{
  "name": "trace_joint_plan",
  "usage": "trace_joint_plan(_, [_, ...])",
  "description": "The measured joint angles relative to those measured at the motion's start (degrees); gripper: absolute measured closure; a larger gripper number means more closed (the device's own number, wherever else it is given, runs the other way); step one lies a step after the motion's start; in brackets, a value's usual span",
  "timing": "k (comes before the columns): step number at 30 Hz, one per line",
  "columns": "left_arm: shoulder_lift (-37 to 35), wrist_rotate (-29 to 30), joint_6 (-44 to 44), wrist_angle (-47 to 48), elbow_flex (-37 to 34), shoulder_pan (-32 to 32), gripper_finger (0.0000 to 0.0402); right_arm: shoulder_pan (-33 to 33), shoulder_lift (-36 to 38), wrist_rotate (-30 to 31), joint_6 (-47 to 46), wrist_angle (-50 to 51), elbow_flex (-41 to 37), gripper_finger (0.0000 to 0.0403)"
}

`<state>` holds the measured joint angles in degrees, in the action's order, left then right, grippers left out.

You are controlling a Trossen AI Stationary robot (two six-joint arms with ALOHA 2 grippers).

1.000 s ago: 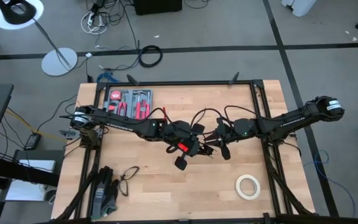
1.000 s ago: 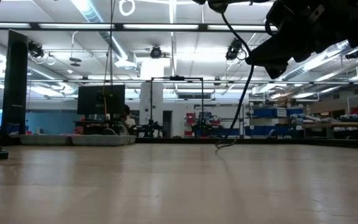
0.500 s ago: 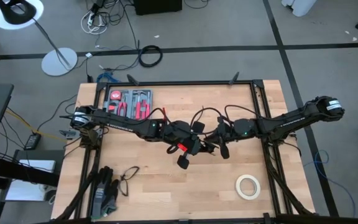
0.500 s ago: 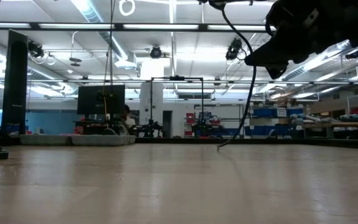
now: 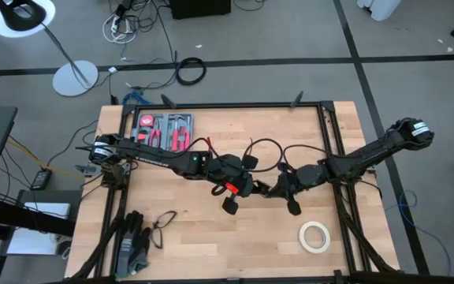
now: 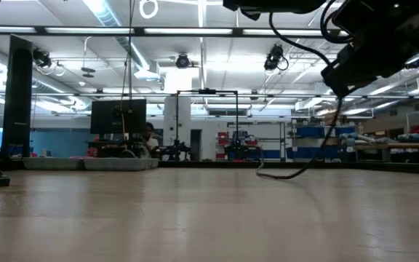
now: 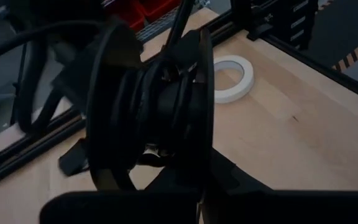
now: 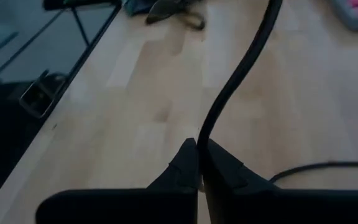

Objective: Coil cords
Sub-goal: Coil the black wire onto the spool

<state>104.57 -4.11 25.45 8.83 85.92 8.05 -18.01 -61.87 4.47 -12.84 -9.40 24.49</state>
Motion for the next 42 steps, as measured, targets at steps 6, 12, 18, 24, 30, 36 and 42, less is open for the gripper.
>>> trace_joint_plan(6, [0.0,0.5,-0.6,2.2,0.0,0.0,0.0402,-4.8,0.1,0.0,3.2,0.9,0.0,0.0399])
trace_joint_plan(12, [0.0,1.0,-1.6,4.8,0.0,0.0,0.0402,-7.2,3.8,-0.4,6.1,3.0,0.0,0.04])
trace_joint_plan(18, [0.0,1.7,-1.8,6.4,0.0,0.0,0.0402,-9.8,10.2,-1.7,5.1,5.9,0.0,0.04])
trace_joint_plan(24, [0.0,3.0,-1.8,6.5,0.1,0.0,0.0402,-13.8,15.8,-0.1,2.5,7.9,0.0,0.04])
trace_joint_plan(30, [0.0,3.0,-2.4,5.5,0.1,-0.1,0.0402,-16.0,19.4,1.1,5.2,6.9,0.0,0.04])
trace_joint_plan(36, [0.0,2.8,-4.5,4.4,0.1,-0.1,0.0402,-15.0,21.0,-0.6,12.1,7.7,3.0,0.0401])
trace_joint_plan(42, [0.8,1.4,-8.3,3.4,0.1,-0.2,0.0402,-12.0,20.4,-3.6,15.1,14.1,8.0,0.0401])
